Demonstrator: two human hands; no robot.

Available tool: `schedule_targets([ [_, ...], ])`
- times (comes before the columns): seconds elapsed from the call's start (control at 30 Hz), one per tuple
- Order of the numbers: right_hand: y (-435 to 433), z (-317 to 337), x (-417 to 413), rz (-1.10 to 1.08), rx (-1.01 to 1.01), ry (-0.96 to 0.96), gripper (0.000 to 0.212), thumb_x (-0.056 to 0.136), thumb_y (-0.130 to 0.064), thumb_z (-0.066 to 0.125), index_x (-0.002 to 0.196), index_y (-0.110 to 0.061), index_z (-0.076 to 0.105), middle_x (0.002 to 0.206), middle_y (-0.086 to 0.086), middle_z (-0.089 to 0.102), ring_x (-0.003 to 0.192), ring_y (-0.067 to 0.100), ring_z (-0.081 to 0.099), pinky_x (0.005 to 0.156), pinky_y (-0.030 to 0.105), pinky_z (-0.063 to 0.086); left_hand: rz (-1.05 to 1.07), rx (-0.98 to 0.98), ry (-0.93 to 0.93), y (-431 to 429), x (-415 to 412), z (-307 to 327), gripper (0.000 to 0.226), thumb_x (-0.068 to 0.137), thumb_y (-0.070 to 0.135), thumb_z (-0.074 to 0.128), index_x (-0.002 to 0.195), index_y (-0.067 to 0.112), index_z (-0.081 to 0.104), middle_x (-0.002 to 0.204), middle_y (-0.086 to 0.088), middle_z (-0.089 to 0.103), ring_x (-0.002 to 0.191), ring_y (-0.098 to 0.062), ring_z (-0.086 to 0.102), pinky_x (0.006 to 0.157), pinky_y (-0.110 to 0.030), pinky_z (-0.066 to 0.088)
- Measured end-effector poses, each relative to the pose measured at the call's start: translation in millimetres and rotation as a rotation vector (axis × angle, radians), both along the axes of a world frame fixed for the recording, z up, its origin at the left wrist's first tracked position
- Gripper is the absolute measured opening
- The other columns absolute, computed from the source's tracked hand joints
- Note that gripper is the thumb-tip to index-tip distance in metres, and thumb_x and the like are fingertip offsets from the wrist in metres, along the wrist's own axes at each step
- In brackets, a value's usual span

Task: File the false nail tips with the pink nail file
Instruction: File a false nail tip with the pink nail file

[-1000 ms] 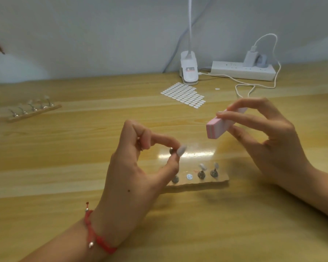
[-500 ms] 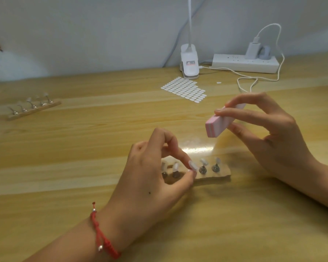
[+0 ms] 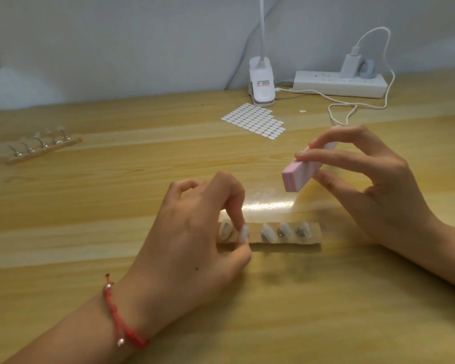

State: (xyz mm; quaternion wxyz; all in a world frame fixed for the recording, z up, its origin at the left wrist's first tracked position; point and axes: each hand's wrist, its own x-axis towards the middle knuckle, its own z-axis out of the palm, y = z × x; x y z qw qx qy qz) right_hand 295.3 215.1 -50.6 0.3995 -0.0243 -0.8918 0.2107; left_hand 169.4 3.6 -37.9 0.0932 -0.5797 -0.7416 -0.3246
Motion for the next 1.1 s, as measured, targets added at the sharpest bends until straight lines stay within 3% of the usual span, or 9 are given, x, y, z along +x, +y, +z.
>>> schedule_targets([
  [0.17,0.2,-1.1,0.0,0.013,0.007,-0.007,0.04,0.082,0.0,0.065,0.115,-0.021,0.062,0.111,0.014,0.06,0.107,0.026,0.057,0.096,0.026,0.043,-0.038,-0.004,-0.079,1.1,-1.7,-0.8,0.04,0.068,0.018,0.069,0.091,0.027,0.038,0.078,0.014,0.058,0.082,-0.006,0.055,0.087,-0.021,0.041],
  [0.33,0.3,-0.4,-0.5,0.018,0.008,-0.001,0.04,0.081,0.001,0.066,0.115,-0.02,0.062,0.11,0.015,0.061,0.107,0.027,0.057,0.096,0.027,0.043,-0.097,-0.064,-0.561,1.0,-10.0,-2.5,0.045,0.071,0.012,0.074,0.096,0.027,0.039,0.088,0.008,0.067,0.077,-0.014,0.065,0.067,-0.02,0.051],
  [0.47,0.4,-1.0,0.0,0.019,0.001,0.001,0.042,0.081,0.003,0.067,0.115,-0.02,0.062,0.11,0.014,0.061,0.107,0.025,0.056,0.096,0.024,0.042,-0.159,-0.186,-0.804,2.1,-32.6,1.0,0.051,0.07,0.0,0.079,0.1,0.018,0.042,0.076,0.003,0.069,0.073,-0.007,0.068,0.068,-0.011,0.046],
  [0.53,0.4,-0.8,-0.1,0.026,0.0,-0.003,0.042,0.081,0.002,0.066,0.115,-0.02,0.062,0.11,0.015,0.061,0.107,0.023,0.056,0.096,0.024,0.043,-0.173,-0.171,-0.907,2.7,-37.3,3.8,0.05,0.069,-0.006,0.078,0.099,0.012,0.043,0.075,-0.003,0.071,0.075,-0.013,0.071,0.068,-0.015,0.051],
  [0.63,0.3,-1.4,-0.3,0.038,0.003,-0.003,0.043,0.08,0.004,0.067,0.115,-0.021,0.062,0.11,0.014,0.061,0.107,0.024,0.056,0.096,0.024,0.043,-0.154,-0.135,-0.747,0.6,-35.8,4.8,0.046,0.07,0.005,0.083,0.094,0.014,0.044,0.078,-0.002,0.073,0.087,-0.019,0.07,0.079,-0.026,0.056],
  [0.73,-0.5,-2.0,-0.9,0.031,0.005,0.003,0.043,0.081,0.004,0.069,0.114,-0.021,0.062,0.11,0.014,0.06,0.107,0.024,0.056,0.096,0.022,0.042,-0.155,-0.05,-0.289,-2.4,-32.7,4.9,0.04,0.069,0.021,0.08,0.088,0.022,0.045,0.075,0.012,0.07,0.09,-0.004,0.068,0.083,-0.035,0.053],
  [0.8,-0.5,-1.5,-0.4,0.023,0.005,0.0,0.043,0.081,0.006,0.07,0.115,-0.02,0.062,0.111,0.014,0.06,0.107,0.024,0.056,0.096,0.022,0.042,-0.108,0.081,-0.12,-1.1,-29.0,2.1,0.039,0.07,0.025,0.08,0.088,0.024,0.047,0.081,0.018,0.067,0.09,0.0,0.067,0.084,-0.044,0.052],
  [0.93,-1.8,1.5,1.6,-0.017,0.012,-0.001,0.047,0.079,0.012,0.072,0.114,-0.018,0.063,0.111,0.014,0.061,0.107,0.022,0.055,0.097,0.023,0.042,0.059,0.364,-0.285,1.0,-24.1,0.6,0.039,0.073,0.031,0.079,0.089,0.025,0.044,0.087,0.025,0.07,0.086,0.005,0.068,0.088,-0.031,0.051],
  [1.1,-22.5,8.7,5.3,0.056,-0.035,0.056,0.036,0.083,-0.002,0.071,0.115,-0.017,0.063,0.113,0.014,0.06,0.112,0.023,0.057,0.102,0.022,0.043,0.026,0.413,-0.346,2.9,-18.5,6.5,0.04,0.076,0.033,0.075,0.092,0.025,0.04,0.086,0.024,0.072,0.087,-0.004,0.069,0.076,-0.021,0.045],
])
